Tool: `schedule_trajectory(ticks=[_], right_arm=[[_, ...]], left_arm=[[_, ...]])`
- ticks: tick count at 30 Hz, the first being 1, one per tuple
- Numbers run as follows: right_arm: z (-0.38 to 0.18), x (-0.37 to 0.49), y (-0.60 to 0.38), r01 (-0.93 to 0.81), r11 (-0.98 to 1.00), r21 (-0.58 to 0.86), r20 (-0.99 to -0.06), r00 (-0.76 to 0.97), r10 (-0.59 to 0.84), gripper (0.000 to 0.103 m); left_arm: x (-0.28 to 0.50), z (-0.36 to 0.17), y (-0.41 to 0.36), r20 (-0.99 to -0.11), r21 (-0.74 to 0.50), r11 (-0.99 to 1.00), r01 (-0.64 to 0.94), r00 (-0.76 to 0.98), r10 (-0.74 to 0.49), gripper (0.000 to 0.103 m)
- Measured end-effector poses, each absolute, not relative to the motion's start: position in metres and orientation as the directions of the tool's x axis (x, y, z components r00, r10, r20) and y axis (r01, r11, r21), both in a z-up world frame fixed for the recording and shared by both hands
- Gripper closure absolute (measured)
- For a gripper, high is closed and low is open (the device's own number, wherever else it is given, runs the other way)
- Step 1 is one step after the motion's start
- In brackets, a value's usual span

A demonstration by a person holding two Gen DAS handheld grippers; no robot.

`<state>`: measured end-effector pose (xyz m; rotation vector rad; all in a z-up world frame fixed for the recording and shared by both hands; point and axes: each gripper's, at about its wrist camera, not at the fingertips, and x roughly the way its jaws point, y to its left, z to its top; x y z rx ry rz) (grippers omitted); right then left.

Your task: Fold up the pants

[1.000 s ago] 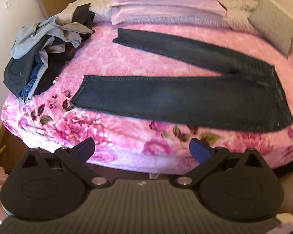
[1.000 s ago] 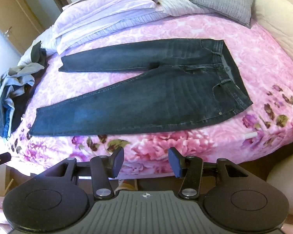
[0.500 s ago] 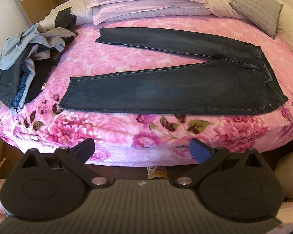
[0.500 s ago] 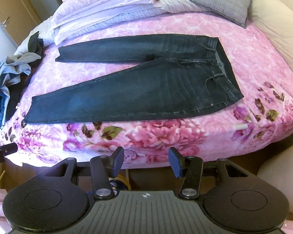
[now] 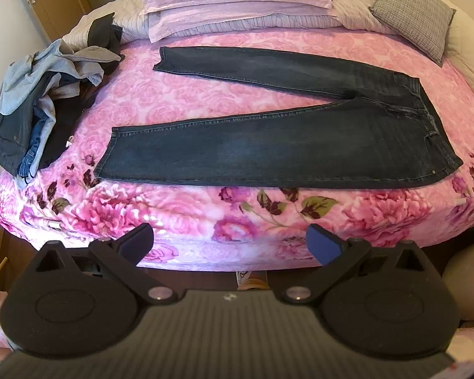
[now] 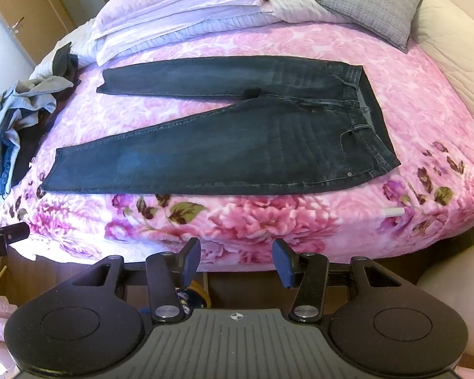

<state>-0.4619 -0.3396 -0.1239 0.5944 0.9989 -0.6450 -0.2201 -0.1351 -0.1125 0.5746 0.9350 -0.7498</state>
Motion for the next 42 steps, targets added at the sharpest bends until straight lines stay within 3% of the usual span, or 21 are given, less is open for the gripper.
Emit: schedule_trajectory(ticks=[30,36,42], right_arm=[[-0.137,-0.413,-0.360,0.691,0.698,0.186,-0.896,0.411,-0.169,0.056],[-0.155,-0.389,-0.401,0.708,0.665,0.237,-0.883,0.442,-0.156,0.056],[-0.188,-0.352,-0.486,0.730,0.626,0.275,-0.864,0.473,-0.172,0.056]], left_arm=[[-0.178,-0.116,-0.137,-0.872,0.092,0.679,0.729,0.388,-0.299,0.004],[-0.126,-0.134,-0.177,-0.872,0.081,0.648,0.757,0.368,-0.321,0.005],[-0.042,-0.176,-0.268,-0.877,0.072,0.537,0.840,0.310,-0.367,0.009]])
